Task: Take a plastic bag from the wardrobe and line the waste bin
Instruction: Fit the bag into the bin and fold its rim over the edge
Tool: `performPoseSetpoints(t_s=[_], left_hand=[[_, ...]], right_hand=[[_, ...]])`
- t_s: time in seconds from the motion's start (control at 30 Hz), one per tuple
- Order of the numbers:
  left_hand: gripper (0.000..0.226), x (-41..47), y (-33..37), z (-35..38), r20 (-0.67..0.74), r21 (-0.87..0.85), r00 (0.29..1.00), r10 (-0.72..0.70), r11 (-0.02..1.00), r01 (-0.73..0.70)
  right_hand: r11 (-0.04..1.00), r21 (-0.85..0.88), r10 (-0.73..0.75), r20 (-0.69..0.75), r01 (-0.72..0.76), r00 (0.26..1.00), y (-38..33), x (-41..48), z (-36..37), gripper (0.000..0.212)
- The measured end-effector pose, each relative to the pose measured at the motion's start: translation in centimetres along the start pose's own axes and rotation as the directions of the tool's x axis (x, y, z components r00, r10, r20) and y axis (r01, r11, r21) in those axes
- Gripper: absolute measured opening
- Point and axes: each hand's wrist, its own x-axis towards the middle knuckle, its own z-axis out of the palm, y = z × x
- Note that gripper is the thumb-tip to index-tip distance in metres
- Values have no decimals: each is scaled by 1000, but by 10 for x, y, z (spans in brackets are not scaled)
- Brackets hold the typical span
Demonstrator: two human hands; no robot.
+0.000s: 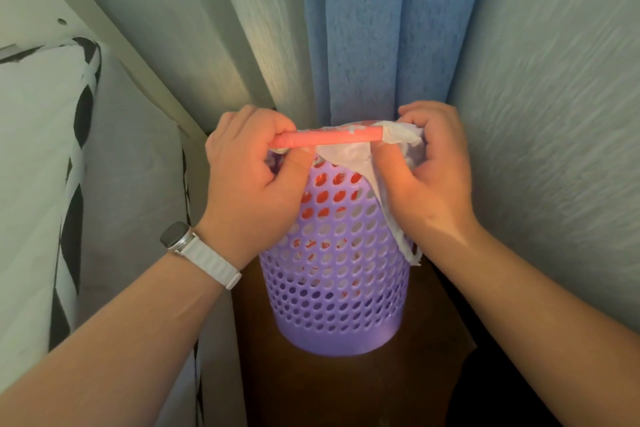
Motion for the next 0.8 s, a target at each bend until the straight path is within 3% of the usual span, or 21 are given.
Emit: performPoseSetpoints(t_s=[0.1,0.2,0.3,0.53,0.8], left_hand=[[26,1,3,-2,35,0,999,-3,1000,3],[33,-2,10,-1,33,89,994,101,991,-104],[30,-7,19,6,7,161,993,120,980,-120],[24,-2,2,5,-47,149,996,73,987,-65],[19,1,-7,1,-86,94,993,75,993,-67]], right_hand=[[999,-33,2,-36,-3,999,0,1,1,18],[996,-83,-20,-74,14,997,-4,-1,4,16],[993,-117,-32,-82,22,996,-12,-5,9,19],[993,-99,-55,75,62,996,-21,-10,12,27],[984,59,163,63,-167,985,-12,-8,7,52]])
